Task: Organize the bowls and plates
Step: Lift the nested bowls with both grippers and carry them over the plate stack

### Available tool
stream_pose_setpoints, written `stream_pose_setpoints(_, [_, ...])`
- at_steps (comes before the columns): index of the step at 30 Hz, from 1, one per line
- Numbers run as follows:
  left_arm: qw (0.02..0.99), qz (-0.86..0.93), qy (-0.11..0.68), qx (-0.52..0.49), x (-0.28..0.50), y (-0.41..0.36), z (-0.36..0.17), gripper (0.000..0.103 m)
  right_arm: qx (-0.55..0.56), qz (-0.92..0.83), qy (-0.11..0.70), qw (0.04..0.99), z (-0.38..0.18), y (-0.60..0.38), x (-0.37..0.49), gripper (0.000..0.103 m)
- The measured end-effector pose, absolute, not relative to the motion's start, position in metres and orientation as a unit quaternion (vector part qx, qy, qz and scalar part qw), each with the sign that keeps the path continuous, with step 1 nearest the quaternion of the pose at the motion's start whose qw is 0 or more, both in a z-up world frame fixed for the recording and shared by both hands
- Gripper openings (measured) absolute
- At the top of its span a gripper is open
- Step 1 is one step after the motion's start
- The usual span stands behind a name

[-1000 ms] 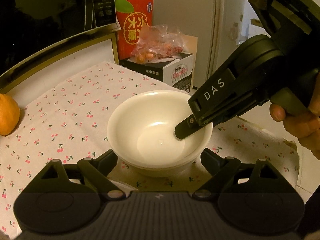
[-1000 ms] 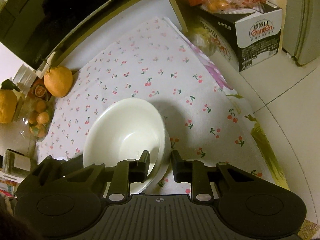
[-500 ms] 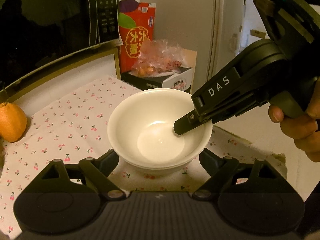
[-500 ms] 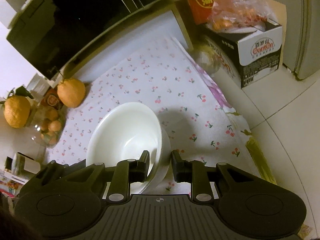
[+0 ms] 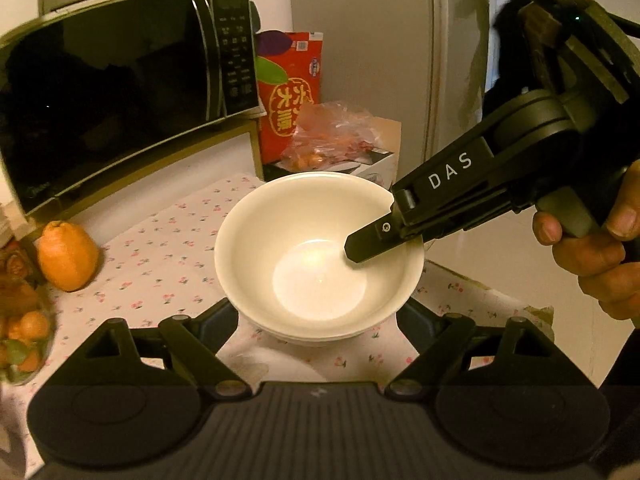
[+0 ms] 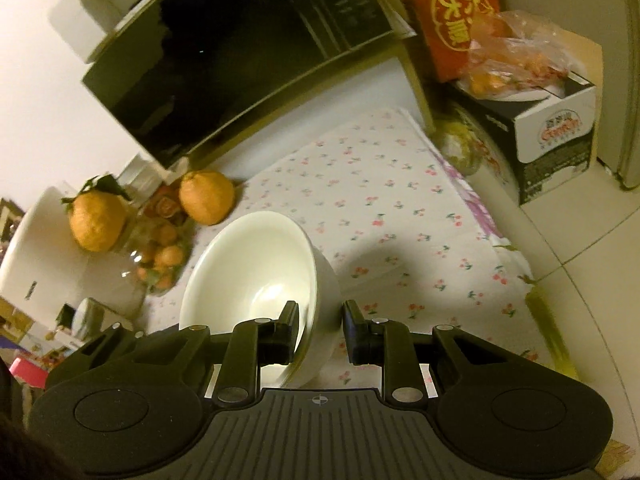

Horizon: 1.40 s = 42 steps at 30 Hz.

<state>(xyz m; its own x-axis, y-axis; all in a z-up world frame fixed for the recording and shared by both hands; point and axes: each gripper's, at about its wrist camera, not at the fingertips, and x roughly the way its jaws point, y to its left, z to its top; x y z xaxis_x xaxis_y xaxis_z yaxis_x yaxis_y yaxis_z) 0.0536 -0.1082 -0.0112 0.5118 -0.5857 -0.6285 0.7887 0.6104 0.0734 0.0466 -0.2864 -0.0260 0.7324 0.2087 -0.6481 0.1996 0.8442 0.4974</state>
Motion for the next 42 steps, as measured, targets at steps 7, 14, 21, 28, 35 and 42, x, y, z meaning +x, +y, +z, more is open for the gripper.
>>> stream_pose_setpoints(7, [0.859,-0.387,0.294,0.161,0.046,-0.080,-0.005,0.084,0.275,0.040,0.367,0.888,-0.021,-0.260,0.048,0.023])
stream_pose_setpoints(14, [0.860,-0.377,0.314,0.139,0.047,-0.056,-0.012,0.083,0.257,0.061,0.381,0.886,-0.024,-0.236,0.055,0.023])
stream_pose_setpoints(21, [0.851,-0.367,0.347,0.142,0.048,-0.042,-0.022,0.082,0.237,0.073,0.411,0.877,-0.032,-0.215,0.063,0.023])
stream_pose_setpoints(28, [0.840,-0.348,0.389,0.145,0.052,-0.031,-0.028,0.082,0.221,0.087,0.441,0.866,-0.045,-0.197,0.072,0.023])
stream_pose_setpoints(35, [0.827,-0.336,0.428,0.143,0.055,-0.027,-0.036,0.079,0.209,0.087,0.470,0.853,-0.062,-0.183,0.079,0.023])
stream_pose_setpoints(42, [0.825,-0.336,0.429,0.148,0.057,-0.027,-0.038,0.079,0.211,0.082,0.478,0.849,-0.070,-0.181,0.083,0.023])
